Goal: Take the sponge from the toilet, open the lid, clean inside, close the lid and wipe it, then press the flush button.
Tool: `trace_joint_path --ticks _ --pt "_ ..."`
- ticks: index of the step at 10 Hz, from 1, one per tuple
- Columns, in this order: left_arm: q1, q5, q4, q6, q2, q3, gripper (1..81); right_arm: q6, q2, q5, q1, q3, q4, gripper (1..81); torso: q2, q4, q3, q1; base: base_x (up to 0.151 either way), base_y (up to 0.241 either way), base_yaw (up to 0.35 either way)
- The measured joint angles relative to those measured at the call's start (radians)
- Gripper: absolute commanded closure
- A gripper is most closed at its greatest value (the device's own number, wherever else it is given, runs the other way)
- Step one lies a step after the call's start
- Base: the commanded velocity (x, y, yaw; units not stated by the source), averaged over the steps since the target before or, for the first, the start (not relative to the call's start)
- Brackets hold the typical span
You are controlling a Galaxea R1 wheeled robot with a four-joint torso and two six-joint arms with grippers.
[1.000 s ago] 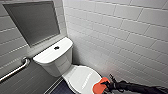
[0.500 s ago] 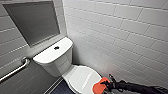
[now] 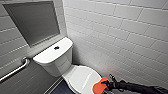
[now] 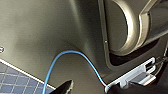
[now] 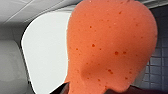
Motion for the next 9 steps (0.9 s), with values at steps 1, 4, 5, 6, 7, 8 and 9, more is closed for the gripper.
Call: trace_joint_path --ticks 1,4,5,6,7,8,9 --pt "0.000 0.002 0.000 -0.001 0.000 0.000 1.0 0.000 0.009 -0.001 0.000 -0.015 0.000 1.0 -0.015 0.000 0.000 0.010 0.000 0.000 0.000" --pt "0.001 0.003 0.000 -0.001 0.000 -0.002 1.0 -0.007 0.014 -0.017 -0.006 -0.024 0.000 1.0 -0.099 0.000 -0.001 0.058 0.000 0.000 0.000" --pt "0.002 0.003 0.000 -0.001 0.000 -0.002 1.0 -0.008 0.013 -0.016 -0.005 -0.024 0.001 1.0 -0.106 0.000 -0.008 0.061 0.000 0.000 0.000" --pt "0.003 0.004 0.000 -0.001 0.000 -0.002 1.0 -0.008 0.015 -0.010 -0.005 -0.024 0.001 1.0 -0.112 0.000 -0.027 0.064 0.000 0.000 0.000" --pt "0.003 0.004 0.000 -0.001 0.000 -0.002 1.0 -0.011 0.019 0.009 -0.006 -0.025 0.001 1.0 -0.116 0.000 -0.054 0.067 0.000 0.000 0.000" --pt "0.003 0.010 0.000 -0.001 0.000 -0.002 1.0 -0.011 0.017 0.002 0.004 -0.022 0.012 1.0 -0.117 0.000 -0.066 0.069 0.000 0.000 0.000" --pt "-0.001 0.007 0.000 -0.001 0.000 -0.002 1.0 -0.011 0.019 -0.003 0.010 -0.023 0.012 1.0 -0.118 0.000 -0.074 0.069 0.000 0.000 0.000"
